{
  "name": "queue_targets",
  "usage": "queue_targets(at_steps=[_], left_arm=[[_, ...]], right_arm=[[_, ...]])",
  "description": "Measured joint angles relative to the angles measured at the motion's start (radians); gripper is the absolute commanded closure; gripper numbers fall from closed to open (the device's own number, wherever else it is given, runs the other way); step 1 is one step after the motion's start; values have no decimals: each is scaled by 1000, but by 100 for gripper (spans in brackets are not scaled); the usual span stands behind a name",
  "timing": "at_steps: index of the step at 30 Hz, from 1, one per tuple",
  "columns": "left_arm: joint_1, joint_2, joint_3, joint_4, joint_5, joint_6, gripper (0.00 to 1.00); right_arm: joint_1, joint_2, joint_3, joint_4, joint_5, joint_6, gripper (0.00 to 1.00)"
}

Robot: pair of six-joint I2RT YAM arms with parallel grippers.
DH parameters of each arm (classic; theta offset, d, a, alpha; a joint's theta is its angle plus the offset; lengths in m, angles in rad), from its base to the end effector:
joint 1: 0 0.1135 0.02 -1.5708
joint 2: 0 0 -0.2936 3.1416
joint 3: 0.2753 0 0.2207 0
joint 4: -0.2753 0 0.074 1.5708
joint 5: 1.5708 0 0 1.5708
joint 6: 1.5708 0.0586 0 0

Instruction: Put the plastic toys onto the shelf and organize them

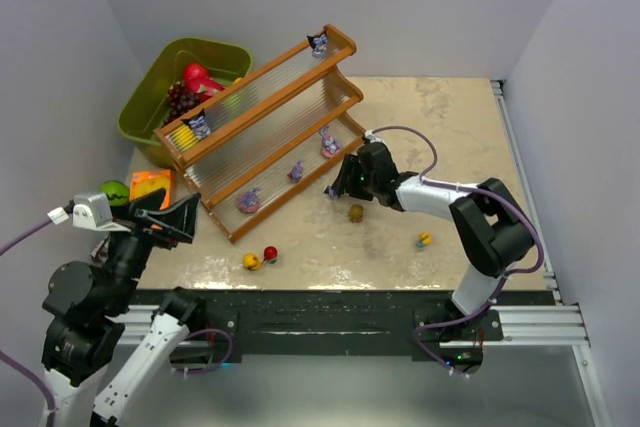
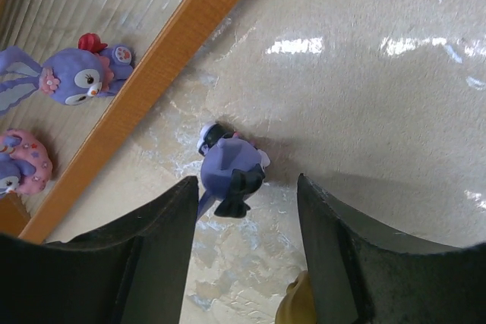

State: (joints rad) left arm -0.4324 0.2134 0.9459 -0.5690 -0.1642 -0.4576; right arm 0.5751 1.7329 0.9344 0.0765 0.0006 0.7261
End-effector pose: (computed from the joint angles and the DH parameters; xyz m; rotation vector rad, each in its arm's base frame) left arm -0.0133 0.0167 0.3838 -0.1568 1.4297 -0.6199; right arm 0.3005 0.1947 0.2053 0.1803 2.3792 0.6524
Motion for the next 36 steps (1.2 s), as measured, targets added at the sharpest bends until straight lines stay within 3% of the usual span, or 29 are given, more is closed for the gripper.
queue_targets(at_steps=[16,19,20,23,30,36], left_arm=[[-1,-186,-140,-103,-224,-48,10],[-1,-186,-148,-102,-226,-48,10],[-1,-186,-148,-101,-225,-48,10],[-1,-189,-148,-97,-225,-47,9],[-1,-181,-148,-68,-202,-33,9],[-1,-145,-160,-18,-170,-11,8]], right_arm=[[3,52,-7,69,-18,121,59],[7,53,-7,71,-18,127,74],[8,52,-7,72,-19,131,86],[7,52,-7,71,-19,134,100],[7,12,-6,30,-18,128,100],[8,-140,37,-78,-18,88,100]])
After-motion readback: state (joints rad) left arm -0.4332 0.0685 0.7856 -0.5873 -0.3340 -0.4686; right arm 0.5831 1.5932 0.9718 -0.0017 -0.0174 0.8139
